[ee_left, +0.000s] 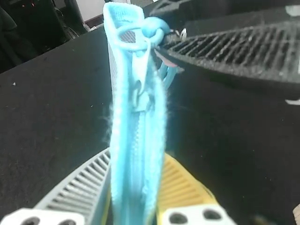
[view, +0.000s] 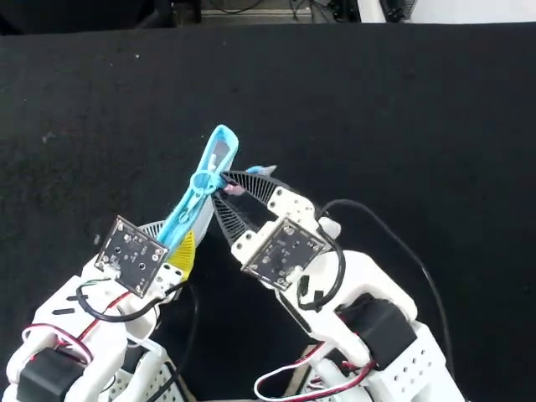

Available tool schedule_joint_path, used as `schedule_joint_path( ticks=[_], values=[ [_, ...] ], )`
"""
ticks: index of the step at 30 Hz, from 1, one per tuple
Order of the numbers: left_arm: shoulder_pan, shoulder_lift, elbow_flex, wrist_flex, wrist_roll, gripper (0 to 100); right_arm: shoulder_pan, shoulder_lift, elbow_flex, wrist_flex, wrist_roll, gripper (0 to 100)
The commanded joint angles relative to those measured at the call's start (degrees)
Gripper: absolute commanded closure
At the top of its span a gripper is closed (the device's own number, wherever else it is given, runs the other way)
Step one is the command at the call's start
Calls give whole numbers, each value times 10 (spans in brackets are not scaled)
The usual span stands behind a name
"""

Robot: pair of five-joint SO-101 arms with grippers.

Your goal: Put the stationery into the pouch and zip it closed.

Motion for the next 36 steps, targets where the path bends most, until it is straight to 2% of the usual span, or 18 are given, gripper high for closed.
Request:
schedule_joint_path(
  ticks=[1, 5, 13, 19, 26, 36],
  values=[
    [-1, 6, -6, 8, -5, 970, 68, 8, -35, -41, 4, 988],
    [-3, 6, -6, 8, -5, 970, 109, 68, -37, -72, 4, 988],
    [-3, 6, -6, 8, -5, 970, 118, 128, -38, -132, 4, 988],
    [0, 6, -6, 8, -5, 970, 168, 179, -44, -180, 4, 988],
    [1, 6, -6, 8, -5, 970, 201, 237, -97, -178, 4, 988],
    [1, 6, -6, 8, -5, 970, 230, 241, -91, -180, 7, 988]
  ],
)
